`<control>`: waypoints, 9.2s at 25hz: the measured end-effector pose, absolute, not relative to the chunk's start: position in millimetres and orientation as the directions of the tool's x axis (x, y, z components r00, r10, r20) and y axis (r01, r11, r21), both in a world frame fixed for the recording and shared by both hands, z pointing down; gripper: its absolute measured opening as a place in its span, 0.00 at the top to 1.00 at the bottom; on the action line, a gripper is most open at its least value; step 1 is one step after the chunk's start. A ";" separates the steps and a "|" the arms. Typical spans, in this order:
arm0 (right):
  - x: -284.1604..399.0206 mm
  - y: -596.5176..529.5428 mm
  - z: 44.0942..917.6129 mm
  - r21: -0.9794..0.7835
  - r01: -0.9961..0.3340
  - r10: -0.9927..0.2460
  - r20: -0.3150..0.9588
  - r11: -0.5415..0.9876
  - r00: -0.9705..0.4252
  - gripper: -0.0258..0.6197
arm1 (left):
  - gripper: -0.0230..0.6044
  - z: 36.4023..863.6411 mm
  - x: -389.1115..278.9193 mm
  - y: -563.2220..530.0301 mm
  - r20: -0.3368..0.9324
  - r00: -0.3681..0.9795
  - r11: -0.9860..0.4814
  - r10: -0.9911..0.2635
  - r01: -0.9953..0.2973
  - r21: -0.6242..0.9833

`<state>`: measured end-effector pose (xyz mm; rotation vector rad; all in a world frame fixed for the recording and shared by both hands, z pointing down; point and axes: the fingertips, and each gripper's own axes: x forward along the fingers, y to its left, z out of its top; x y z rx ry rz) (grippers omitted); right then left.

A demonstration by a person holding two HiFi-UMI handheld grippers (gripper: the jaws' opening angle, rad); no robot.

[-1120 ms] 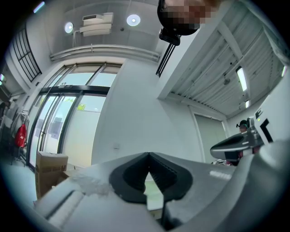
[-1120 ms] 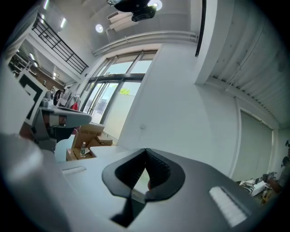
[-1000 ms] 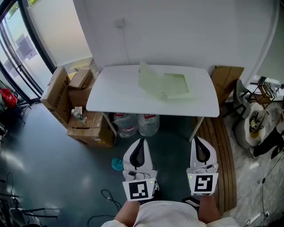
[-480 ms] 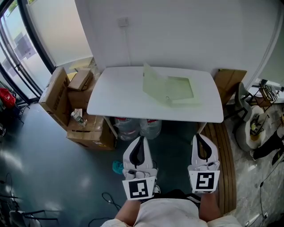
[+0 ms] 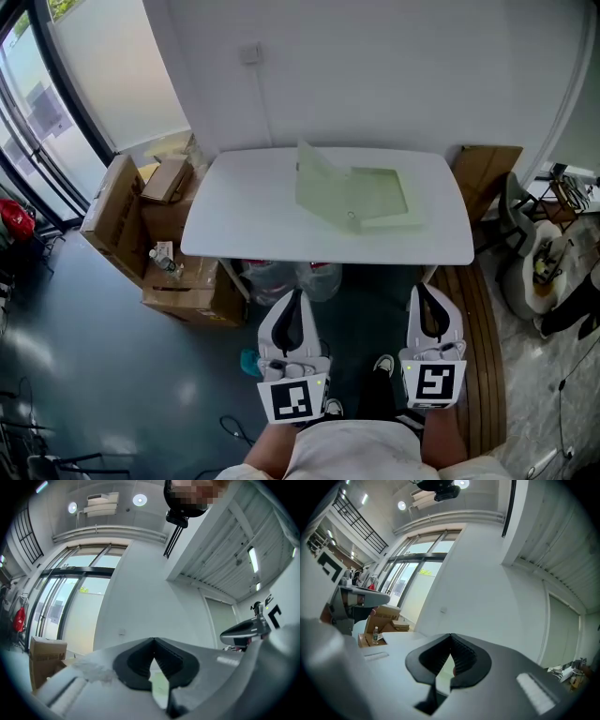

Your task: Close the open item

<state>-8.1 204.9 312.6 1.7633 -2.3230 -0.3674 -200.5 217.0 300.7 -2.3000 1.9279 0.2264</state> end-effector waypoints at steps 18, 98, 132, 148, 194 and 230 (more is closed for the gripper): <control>123.2 70.7 312.3 0.212 -0.955 -0.976 -0.017 0.210 -0.219 0.96 | 0.96 280.7 -65.6 79.6 -0.201 0.243 -0.226 -0.949 -0.969 -0.104; -180.6 -226.6 341.5 0.364 -0.698 -0.771 0.100 0.617 -0.629 0.96 | 0.78 495.0 -280.0 -150.0 0.208 -0.024 0.049 -0.978 -0.992 0.117; -49.4 -230.1 339.6 0.301 -0.798 -0.844 0.042 0.522 -0.535 0.96 | 0.78 498.0 -186.7 -178.1 0.236 0.031 0.010 -0.971 -0.985 0.170; 55.3 -246.1 335.6 0.274 -0.865 -0.905 0.053 0.419 -0.422 0.96 | 0.78 478.1 -98.2 -206.5 0.213 0.119 -0.093 -0.970 -0.988 0.124; 192.2 -268.4 351.6 0.247 -0.938 -0.970 0.091 0.241 -0.225 0.96 | 0.50 554.5 120.4 -202.8 0.471 0.605 -0.706 -0.642 -0.706 -0.055; 225.8 -282.3 387.8 0.208 -0.953 -0.965 0.187 0.220 -0.182 0.96 | 0.45 615.8 154.8 -204.4 0.564 0.689 -0.746 -0.455 -0.641 0.180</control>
